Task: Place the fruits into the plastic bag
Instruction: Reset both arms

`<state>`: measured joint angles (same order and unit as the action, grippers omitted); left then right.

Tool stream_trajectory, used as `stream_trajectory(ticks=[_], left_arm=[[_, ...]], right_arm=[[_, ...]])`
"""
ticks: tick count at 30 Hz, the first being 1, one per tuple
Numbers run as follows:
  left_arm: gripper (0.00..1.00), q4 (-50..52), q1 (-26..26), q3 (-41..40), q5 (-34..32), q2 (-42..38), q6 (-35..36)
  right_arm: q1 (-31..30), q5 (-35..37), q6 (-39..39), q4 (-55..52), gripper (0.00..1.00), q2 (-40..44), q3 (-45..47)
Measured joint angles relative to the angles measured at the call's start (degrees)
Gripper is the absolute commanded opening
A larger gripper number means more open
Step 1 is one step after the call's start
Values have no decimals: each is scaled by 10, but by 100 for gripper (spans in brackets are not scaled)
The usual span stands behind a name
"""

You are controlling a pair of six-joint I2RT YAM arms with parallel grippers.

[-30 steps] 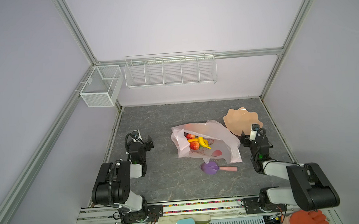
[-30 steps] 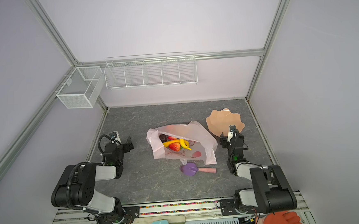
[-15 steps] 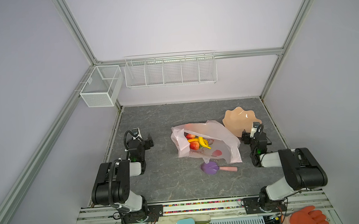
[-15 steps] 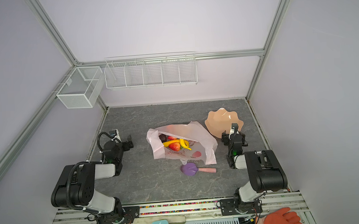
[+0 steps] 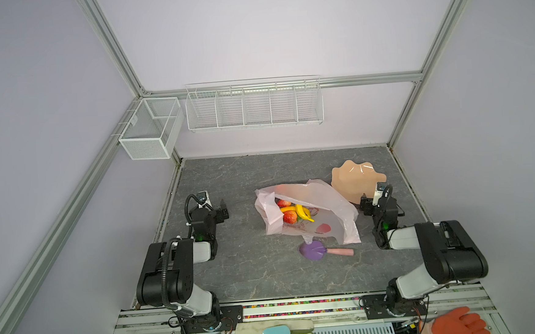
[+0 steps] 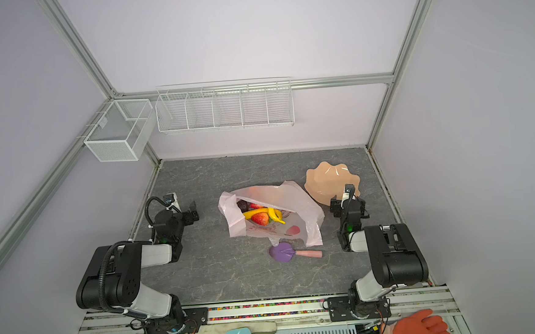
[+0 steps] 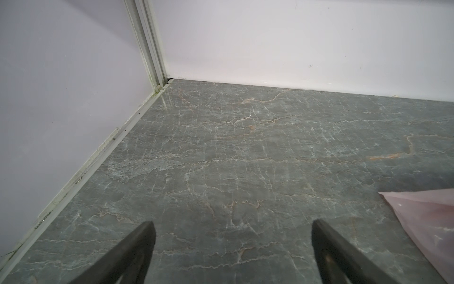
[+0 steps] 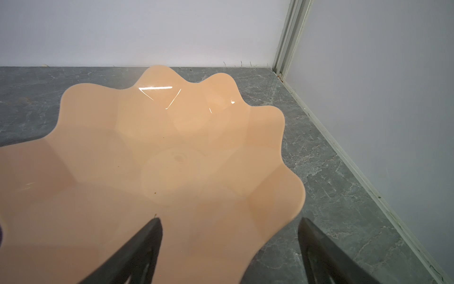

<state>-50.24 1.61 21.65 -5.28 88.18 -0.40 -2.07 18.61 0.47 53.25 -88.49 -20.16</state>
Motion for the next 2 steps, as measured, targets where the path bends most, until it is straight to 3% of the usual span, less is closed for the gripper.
stream_trajectory(ticks=[2], left_arm=[[99,0,0,0,0,0,0]], right_arm=[[0,0,0,-1,89,0,0]])
